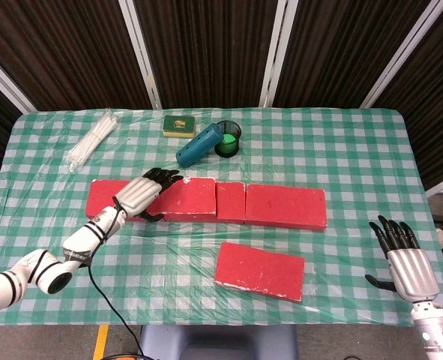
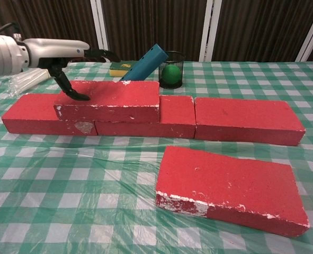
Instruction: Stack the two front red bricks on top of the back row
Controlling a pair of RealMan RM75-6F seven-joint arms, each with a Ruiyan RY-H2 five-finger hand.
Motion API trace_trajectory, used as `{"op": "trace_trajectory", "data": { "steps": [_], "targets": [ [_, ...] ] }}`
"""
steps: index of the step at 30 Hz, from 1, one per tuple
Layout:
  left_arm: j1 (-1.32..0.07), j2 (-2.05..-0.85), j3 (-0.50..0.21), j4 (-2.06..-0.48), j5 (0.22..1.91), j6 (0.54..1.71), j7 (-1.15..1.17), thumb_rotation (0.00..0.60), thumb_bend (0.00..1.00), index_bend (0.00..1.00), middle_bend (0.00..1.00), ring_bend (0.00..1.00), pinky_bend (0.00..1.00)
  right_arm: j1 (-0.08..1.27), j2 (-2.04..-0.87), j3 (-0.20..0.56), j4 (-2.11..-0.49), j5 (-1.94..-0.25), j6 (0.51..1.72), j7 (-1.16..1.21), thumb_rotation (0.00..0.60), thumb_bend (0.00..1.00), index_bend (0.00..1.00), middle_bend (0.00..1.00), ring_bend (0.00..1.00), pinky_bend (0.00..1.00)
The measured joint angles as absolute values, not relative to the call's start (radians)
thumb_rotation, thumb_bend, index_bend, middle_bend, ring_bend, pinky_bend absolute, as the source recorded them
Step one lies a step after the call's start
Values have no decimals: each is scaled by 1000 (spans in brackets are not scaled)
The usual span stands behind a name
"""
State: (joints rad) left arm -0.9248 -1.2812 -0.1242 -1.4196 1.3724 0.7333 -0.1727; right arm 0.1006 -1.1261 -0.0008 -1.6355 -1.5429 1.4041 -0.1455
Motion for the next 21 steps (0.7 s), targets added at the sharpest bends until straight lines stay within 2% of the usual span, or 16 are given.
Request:
{"op": "trace_trajectory", "data": {
  "steps": [2,6,12,16,21],
  "targets": [
    [-881,-1255,-104,-1457,1405,807,-161,600,275,0,0,0,17,103,-1128,-8,-1632,-1563,1404,-117,600,171,0,0,0,0],
    [-728,-1211,-19,-1514,1482,1007,-126,600,280,0,0,0,13,115,-1138,-27,-1631,-1607,1395,-10,600,171,0,0,0,0],
    [-463,-1219,107,-1471,1570,1294,-111,600,293,0,0,0,13,159,-1160,-63,-1676,-1698,1336,139,600,168,0,0,0,0],
    [-368,-1255,143,-1378,1610,1398,-118,600,299,0,0,0,12,195,-1181,-75,-1744,-1686,1242,102,600,158,0,0,0,0],
    [-325,-1284,152,-1301,1635,1439,-169,600,301,0,0,0,12,223,-1258,-68,-1805,-1612,1163,-22,600,158,0,0,0,0]
  ]
}}
